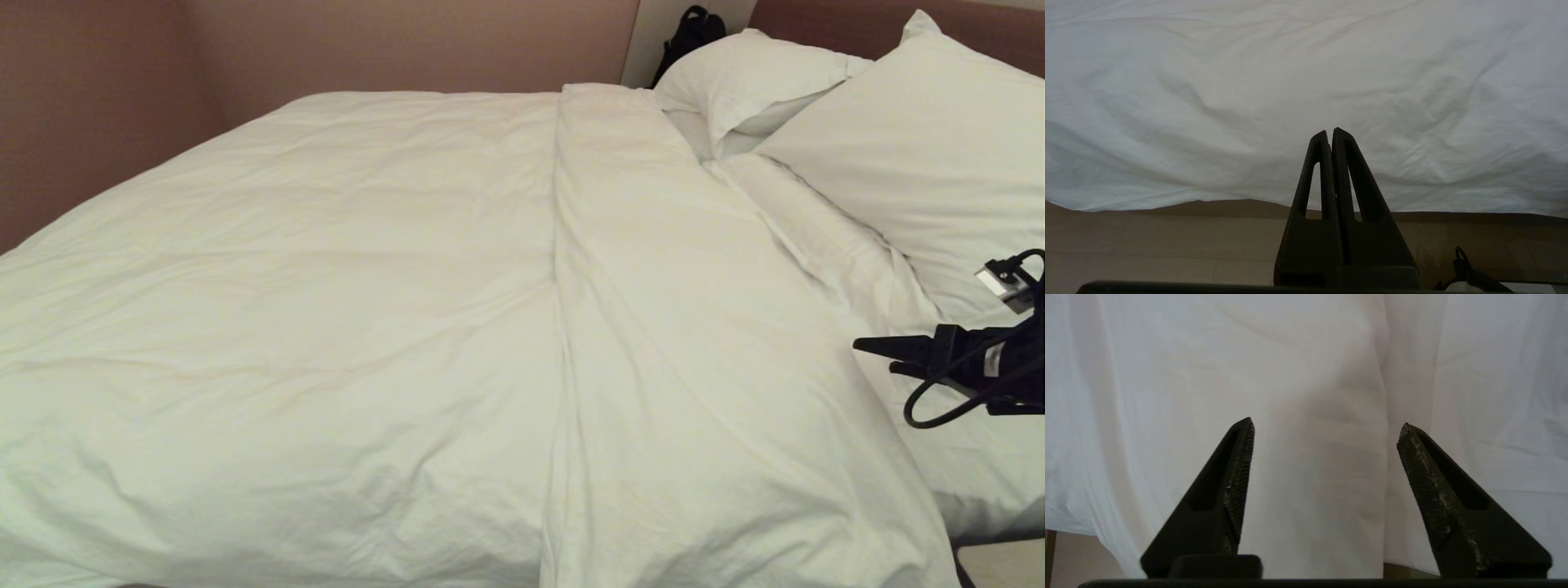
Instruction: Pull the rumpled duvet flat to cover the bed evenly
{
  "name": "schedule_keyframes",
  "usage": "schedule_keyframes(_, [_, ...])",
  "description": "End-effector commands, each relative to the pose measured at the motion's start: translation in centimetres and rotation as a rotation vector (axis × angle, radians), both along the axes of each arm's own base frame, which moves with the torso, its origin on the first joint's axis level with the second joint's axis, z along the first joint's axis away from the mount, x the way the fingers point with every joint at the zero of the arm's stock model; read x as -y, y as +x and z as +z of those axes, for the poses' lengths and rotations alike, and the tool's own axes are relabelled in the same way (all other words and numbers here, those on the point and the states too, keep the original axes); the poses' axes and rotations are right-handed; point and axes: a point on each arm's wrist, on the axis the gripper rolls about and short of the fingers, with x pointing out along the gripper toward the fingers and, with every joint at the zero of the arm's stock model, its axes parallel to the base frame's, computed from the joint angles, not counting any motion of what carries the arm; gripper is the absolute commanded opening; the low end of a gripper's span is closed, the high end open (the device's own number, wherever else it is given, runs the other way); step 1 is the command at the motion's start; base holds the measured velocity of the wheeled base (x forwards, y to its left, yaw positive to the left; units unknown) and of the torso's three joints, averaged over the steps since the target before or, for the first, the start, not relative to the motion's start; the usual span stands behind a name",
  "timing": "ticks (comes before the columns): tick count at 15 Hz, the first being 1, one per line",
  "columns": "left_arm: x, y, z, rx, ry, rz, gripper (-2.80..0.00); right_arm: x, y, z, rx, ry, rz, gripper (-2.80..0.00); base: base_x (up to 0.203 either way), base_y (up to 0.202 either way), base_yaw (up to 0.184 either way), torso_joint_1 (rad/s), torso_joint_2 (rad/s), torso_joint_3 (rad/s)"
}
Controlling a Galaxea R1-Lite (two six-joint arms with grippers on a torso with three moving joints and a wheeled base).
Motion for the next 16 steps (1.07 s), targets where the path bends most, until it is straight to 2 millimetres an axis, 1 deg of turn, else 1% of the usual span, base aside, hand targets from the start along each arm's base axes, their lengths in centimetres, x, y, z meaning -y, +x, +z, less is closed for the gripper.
schedule_keyframes(1, [0.0, 0.0, 0.0, 0.000, 0.000, 0.000, -2.80, 1.1, -0.2, -0.4, 0.030, 0.090, 0.104, 0.00, 0.000, 0.000, 0.000, 0.000, 0.00, 0.000])
schedule_keyframes(3, [0.0, 0.0, 0.0, 0.000, 0.000, 0.000, -2.80, 2.8, -0.3, -1.5, 0.041, 0.161, 0.170, 0.00, 0.000, 0.000, 0.000, 0.000, 0.00, 0.000])
schedule_keyframes(4, [0.0, 0.0, 0.0, 0.000, 0.000, 0.000, -2.80, 3.0, -0.2, -2.1, 0.031, 0.176, 0.182, 0.00, 0.000, 0.000, 0.000, 0.000, 0.00, 0.000])
schedule_keyframes(6, [0.0, 0.0, 0.0, 0.000, 0.000, 0.000, -2.80, 3.0, -0.2, -3.5, 0.020, 0.180, 0.226, 0.00, 0.000, 0.000, 0.000, 0.000, 0.00, 0.000])
schedule_keyframes(9, [0.0, 0.0, 0.0, 0.000, 0.000, 0.000, -2.80, 2.9, -0.3, -4.5, 0.027, 0.164, 0.277, 0.00, 0.000, 0.000, 0.000, 0.000, 0.00, 0.000])
schedule_keyframes(11, [0.0, 0.0, 0.0, 0.000, 0.000, 0.000, -2.80, 2.5, 0.1, -5.1, 0.011, 0.176, 0.295, 0.00, 0.000, 0.000, 0.000, 0.000, 0.00, 0.000])
schedule_keyframes(13, [0.0, 0.0, 0.0, 0.000, 0.000, 0.000, -2.80, 2.4, 0.3, -5.3, 0.010, 0.183, 0.307, 0.00, 0.000, 0.000, 0.000, 0.000, 0.00, 0.000])
schedule_keyframes(16, [0.0, 0.0, 0.0, 0.000, 0.000, 0.000, -2.80, 2.1, 0.6, -6.0, 0.014, 0.230, 0.372, 0.00, 0.000, 0.000, 0.000, 0.000, 0.00, 0.000])
